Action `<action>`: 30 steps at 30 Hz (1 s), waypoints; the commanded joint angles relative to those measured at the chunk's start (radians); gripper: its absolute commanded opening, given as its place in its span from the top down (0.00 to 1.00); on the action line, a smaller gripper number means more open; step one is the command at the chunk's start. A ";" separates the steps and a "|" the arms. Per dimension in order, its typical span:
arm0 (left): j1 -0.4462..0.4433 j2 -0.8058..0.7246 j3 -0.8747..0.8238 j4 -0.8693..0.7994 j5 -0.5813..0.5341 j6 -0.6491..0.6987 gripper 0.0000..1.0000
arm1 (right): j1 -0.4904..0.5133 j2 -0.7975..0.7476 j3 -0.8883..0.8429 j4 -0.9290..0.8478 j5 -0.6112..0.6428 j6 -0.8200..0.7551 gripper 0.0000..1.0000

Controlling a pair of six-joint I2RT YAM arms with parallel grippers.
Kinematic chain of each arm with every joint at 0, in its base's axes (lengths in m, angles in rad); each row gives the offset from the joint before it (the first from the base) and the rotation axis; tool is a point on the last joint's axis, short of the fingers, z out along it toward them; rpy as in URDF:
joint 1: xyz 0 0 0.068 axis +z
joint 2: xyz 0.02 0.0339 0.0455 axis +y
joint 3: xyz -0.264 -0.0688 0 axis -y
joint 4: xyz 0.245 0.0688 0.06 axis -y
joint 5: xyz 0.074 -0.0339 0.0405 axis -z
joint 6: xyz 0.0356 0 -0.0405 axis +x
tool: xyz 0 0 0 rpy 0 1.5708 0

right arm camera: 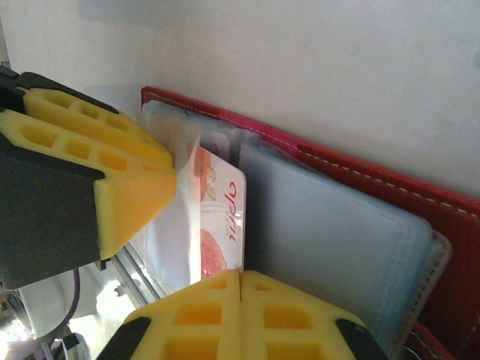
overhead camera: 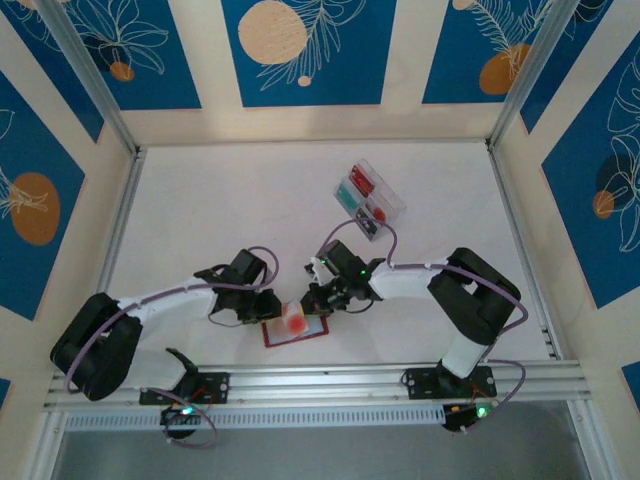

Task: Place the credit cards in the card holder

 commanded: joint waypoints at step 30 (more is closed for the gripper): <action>0.022 -0.129 0.073 -0.170 -0.016 -0.001 0.81 | 0.073 0.047 0.045 -0.013 0.099 0.120 1.00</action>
